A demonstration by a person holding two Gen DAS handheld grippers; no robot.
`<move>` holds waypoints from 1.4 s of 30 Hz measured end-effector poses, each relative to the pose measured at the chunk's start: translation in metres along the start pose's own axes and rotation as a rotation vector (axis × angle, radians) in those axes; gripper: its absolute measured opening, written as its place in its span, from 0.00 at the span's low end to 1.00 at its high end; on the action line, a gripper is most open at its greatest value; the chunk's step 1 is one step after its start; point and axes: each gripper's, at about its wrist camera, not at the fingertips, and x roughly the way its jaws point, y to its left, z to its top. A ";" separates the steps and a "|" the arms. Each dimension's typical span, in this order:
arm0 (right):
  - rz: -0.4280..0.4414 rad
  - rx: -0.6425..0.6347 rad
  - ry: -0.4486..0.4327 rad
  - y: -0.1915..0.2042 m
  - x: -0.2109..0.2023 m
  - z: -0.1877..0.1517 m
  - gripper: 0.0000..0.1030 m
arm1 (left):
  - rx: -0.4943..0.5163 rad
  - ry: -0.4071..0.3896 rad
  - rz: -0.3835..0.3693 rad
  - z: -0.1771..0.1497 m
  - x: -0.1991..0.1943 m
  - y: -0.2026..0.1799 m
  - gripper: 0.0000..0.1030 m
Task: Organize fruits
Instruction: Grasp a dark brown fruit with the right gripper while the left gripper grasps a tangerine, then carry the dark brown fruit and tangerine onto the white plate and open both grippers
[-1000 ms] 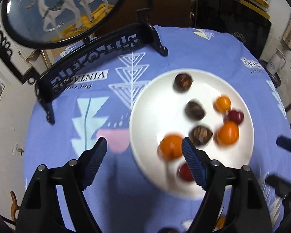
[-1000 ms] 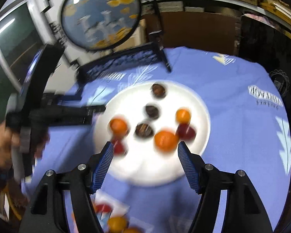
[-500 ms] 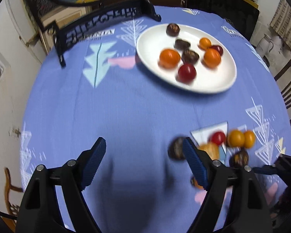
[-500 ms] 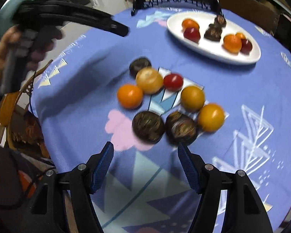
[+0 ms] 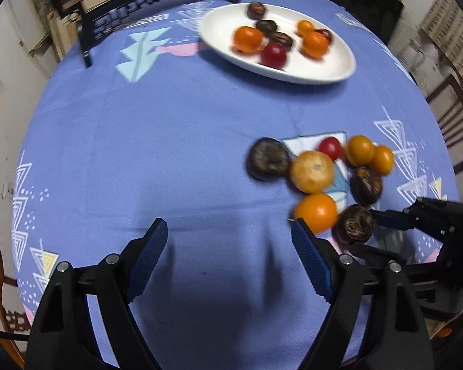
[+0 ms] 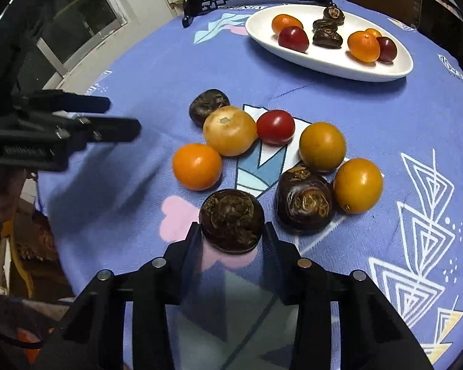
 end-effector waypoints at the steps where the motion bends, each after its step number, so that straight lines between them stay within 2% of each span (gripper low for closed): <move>1: 0.007 0.005 -0.004 -0.002 -0.005 -0.002 0.39 | 0.016 -0.001 -0.011 -0.001 0.000 -0.005 0.78; 4: 0.002 0.068 -0.026 -0.019 -0.026 -0.009 0.37 | 0.075 0.002 -0.045 -0.001 0.006 -0.027 0.78; 6: 0.003 0.124 -0.043 -0.033 -0.035 -0.013 0.27 | 0.114 0.005 -0.054 0.000 0.014 -0.042 0.78; 8: 0.010 0.165 -0.055 -0.042 -0.042 -0.017 0.27 | 0.135 0.017 -0.052 0.001 0.025 -0.053 0.78; 12: 0.006 0.169 -0.059 -0.046 -0.045 -0.023 0.27 | 0.124 0.039 -0.046 0.005 0.040 -0.059 0.74; 14: 0.022 0.176 -0.049 -0.046 -0.042 -0.021 0.33 | 0.118 0.048 -0.047 0.006 0.045 -0.060 0.70; 15: 0.013 0.184 -0.048 -0.046 -0.041 -0.021 0.46 | 0.120 0.053 -0.047 0.006 0.047 -0.060 0.63; 16: 0.005 0.190 -0.047 -0.045 -0.039 -0.022 0.56 | 0.120 0.058 -0.043 0.007 0.050 -0.061 0.62; 17: 0.003 0.193 -0.050 -0.045 -0.039 -0.023 0.56 | 0.118 0.047 -0.041 0.008 0.050 -0.061 0.60; 19: 0.009 0.182 -0.050 -0.044 -0.036 -0.025 0.61 | 0.116 0.036 -0.059 0.010 0.048 -0.060 0.37; 22: -0.002 0.140 -0.048 -0.040 -0.035 -0.026 0.65 | 0.098 0.045 -0.079 0.011 0.047 -0.054 0.37; 27: -0.004 0.100 -0.022 -0.033 -0.020 -0.015 0.65 | 0.079 0.044 -0.072 0.004 0.038 -0.042 0.37; 30: -0.037 0.071 0.030 -0.031 -0.012 -0.017 0.56 | 0.065 0.035 -0.064 0.001 0.030 -0.033 0.37; 33: -0.045 0.047 0.044 -0.027 -0.015 -0.023 0.55 | 0.049 0.028 -0.067 0.001 0.024 -0.027 0.37; 34: -0.049 0.043 0.043 -0.027 -0.017 -0.026 0.45 | 0.047 0.025 -0.068 0.001 0.022 -0.027 0.37; 35: -0.055 0.035 0.043 -0.027 -0.017 -0.026 0.42 | 0.046 0.024 -0.069 0.001 0.022 -0.027 0.37; 42: -0.018 0.051 -0.005 -0.027 -0.031 -0.021 0.41 | 0.068 0.003 -0.078 0.009 0.009 -0.029 0.37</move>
